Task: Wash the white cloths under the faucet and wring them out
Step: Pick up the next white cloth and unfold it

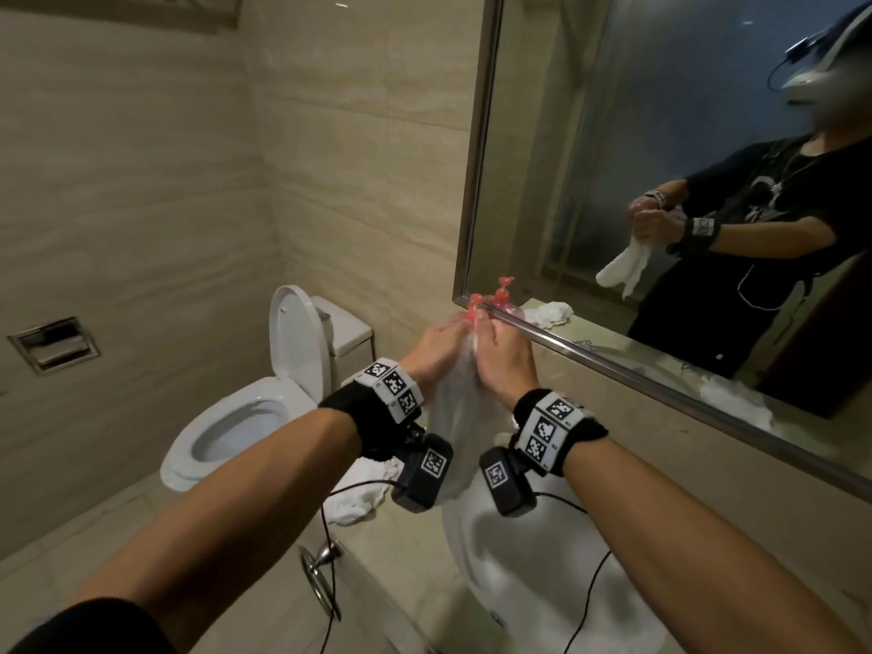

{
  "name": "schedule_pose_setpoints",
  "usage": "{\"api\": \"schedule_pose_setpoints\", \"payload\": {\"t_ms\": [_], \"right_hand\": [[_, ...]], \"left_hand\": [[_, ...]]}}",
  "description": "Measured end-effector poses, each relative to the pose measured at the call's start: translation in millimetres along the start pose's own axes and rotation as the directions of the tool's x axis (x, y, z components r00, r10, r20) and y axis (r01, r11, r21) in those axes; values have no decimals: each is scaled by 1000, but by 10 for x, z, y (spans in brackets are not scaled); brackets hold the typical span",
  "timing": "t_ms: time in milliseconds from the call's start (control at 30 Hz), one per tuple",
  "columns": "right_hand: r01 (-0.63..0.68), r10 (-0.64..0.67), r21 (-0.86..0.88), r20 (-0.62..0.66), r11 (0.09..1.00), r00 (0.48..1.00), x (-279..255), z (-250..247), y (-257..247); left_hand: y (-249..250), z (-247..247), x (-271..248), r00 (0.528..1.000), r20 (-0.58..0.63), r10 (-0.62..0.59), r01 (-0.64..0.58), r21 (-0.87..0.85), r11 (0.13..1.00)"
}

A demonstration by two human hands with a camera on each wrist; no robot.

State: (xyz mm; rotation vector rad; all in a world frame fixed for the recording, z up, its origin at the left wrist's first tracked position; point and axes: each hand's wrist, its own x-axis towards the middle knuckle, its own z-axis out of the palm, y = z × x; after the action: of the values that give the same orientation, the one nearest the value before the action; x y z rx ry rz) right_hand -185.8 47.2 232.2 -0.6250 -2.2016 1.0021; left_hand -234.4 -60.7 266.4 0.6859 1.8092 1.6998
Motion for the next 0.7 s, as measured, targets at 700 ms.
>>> {"api": "schedule_pose_setpoints", "payload": {"t_ms": [700], "right_hand": [[-222, 197, 300, 113, 928, 974, -210, -220, 253]], "left_hand": [[-235, -473, -9, 999, 23, -28, 27, 39, 999]]}}
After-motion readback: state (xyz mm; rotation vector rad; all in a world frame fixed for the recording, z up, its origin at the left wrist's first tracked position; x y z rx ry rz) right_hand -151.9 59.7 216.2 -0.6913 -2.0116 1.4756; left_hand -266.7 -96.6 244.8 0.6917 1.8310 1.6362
